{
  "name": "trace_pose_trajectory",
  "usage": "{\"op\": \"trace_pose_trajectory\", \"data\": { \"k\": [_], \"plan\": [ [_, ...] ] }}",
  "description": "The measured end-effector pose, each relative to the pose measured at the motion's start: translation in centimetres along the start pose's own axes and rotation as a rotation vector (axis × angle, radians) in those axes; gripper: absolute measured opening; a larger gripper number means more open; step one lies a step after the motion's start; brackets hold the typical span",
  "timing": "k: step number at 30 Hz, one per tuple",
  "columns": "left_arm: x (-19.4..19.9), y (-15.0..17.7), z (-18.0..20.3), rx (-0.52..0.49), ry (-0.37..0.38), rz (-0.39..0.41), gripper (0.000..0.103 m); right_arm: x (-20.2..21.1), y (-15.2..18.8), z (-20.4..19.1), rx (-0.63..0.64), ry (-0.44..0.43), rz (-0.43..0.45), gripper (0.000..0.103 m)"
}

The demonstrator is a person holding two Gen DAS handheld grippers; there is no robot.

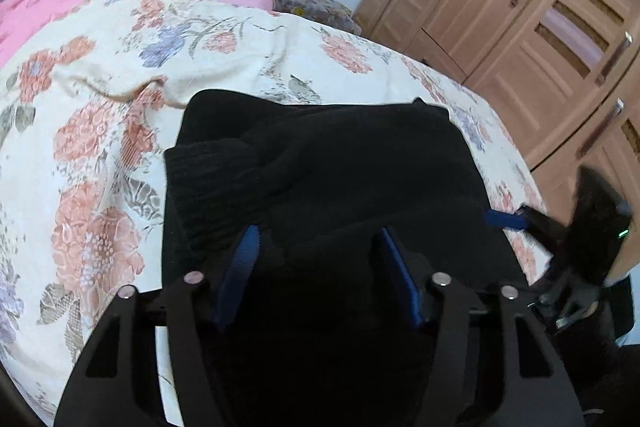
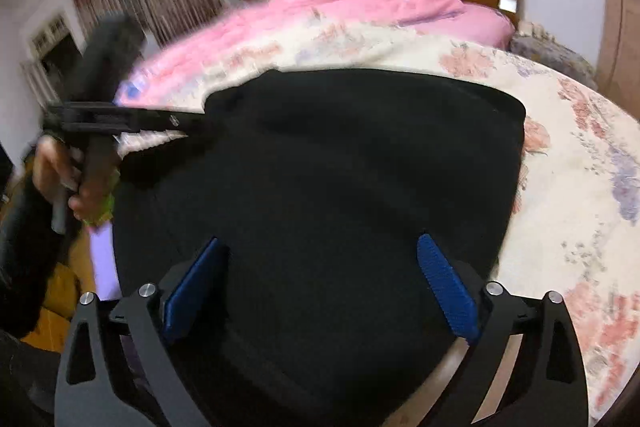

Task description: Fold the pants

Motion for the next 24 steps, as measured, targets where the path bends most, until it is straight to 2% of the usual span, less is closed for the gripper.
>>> {"op": "trace_pose_trajectory", "data": {
  "k": [1,4,8,10,12,15,17,18,20,22,24],
  "plan": [
    [0.1,0.1,-0.2,0.012,0.001,0.005,0.051,0.2,-0.1,0.3,-0.014,-0.015,-0.008,0.094],
    [0.3,0.2,-0.6,0.043,0.011,0.023,0.049,1.1,-0.9,0.7,0.006,0.03,-0.028,0.093],
    [0.2,0.2,-0.2,0.024,-0.043,0.02,0.049,2.5,-5.7,1.9,0.002,0.069,0.069,0.093],
    [0.1,0.3,0.0,0.008,-0.086,0.014,0.049,0.8,-8.2,2.5,0.013,0.077,0.069,0.093],
    [0.0,0.3,0.0,-0.003,-0.111,0.011,0.049,-1.9,-9.6,2.9,0.018,0.063,0.027,0.093],
    [0.0,0.3,0.0,0.0,-0.13,0.006,0.049,-5.4,-10.3,6.7,-0.013,0.152,-0.027,0.094],
    [-0.1,0.2,0.0,0.003,-0.138,0.005,0.049,-5.7,-10.2,7.6,-0.086,0.071,-0.029,0.094],
    [-0.1,0.2,0.1,0.0,-0.143,0.005,0.049,-5.3,-10.3,7.7,-0.106,0.066,-0.017,0.094],
    [-0.1,0.2,0.1,-0.008,-0.156,0.004,0.049,-4.2,-10.9,7.1,-0.089,0.111,0.018,0.095],
    [-0.2,0.2,0.1,-0.011,-0.162,0.004,0.049,-3.7,-11.5,5.6,-0.065,0.079,0.043,0.096],
    [-0.2,0.2,0.2,-0.021,-0.173,0.0,0.049,-4.4,-11.8,5.0,-0.041,0.068,0.031,0.096]
  ]
}}
Point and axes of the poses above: each gripper's, at about its wrist camera, not at the fingertips, and x roughly against the way its jaws point, z to its right, y to its underside, the point moved 10 cm from there along -x, roughly the way its jaws point, and after that the axes turned 12 degrees about -x, right-handed, at the moved point
